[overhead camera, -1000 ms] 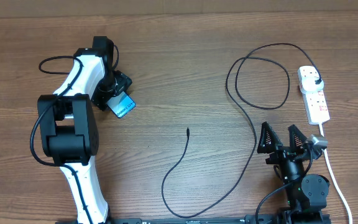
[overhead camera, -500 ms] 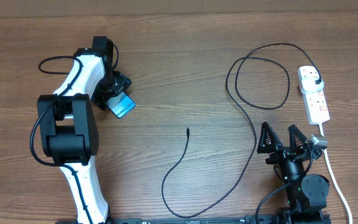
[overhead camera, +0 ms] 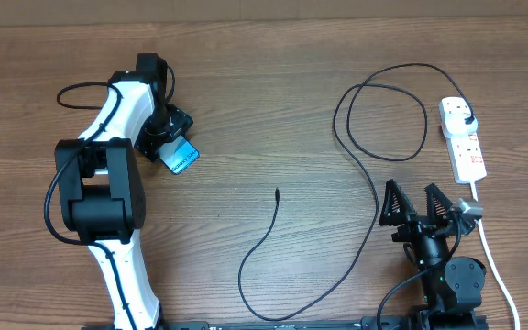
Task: Plug charger to phone and switch on socket
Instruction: 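Close the left gripper on the phone's long sides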
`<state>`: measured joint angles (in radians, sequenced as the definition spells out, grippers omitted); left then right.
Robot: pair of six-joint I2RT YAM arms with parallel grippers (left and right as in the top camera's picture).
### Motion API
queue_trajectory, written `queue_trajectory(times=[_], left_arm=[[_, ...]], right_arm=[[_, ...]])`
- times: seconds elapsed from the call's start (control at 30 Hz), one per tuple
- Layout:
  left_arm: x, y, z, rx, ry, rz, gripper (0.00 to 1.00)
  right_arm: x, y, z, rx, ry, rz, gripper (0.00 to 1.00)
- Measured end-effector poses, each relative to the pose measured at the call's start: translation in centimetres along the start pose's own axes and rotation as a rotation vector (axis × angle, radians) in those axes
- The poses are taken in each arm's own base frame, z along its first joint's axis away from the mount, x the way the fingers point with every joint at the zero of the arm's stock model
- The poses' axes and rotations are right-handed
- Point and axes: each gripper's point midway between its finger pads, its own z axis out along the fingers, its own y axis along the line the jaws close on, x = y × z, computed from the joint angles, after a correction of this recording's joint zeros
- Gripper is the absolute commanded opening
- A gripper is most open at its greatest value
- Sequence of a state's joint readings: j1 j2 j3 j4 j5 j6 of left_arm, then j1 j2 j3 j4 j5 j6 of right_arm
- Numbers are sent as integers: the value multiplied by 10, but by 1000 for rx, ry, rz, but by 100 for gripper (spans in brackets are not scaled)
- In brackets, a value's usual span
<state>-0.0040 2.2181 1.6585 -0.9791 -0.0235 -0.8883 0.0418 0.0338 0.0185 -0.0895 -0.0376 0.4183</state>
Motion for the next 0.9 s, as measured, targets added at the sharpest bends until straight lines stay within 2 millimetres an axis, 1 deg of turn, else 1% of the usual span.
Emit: queue_trajectory(times=[0.47, 0.53, 0.73, 0.9], left_arm=[[-1, 0, 0, 0, -2, 0, 77], [-1, 0, 0, -1, -2, 0, 74], [-1, 0, 0, -1, -4, 0, 70], [-1, 0, 0, -1, -4, 0, 59]], right_arm=[[0, 0, 0, 0, 0, -1, 100], [0, 0, 0, 0, 0, 0, 100], [0, 0, 0, 0, 0, 0, 100], [0, 0, 0, 0, 0, 0, 100]])
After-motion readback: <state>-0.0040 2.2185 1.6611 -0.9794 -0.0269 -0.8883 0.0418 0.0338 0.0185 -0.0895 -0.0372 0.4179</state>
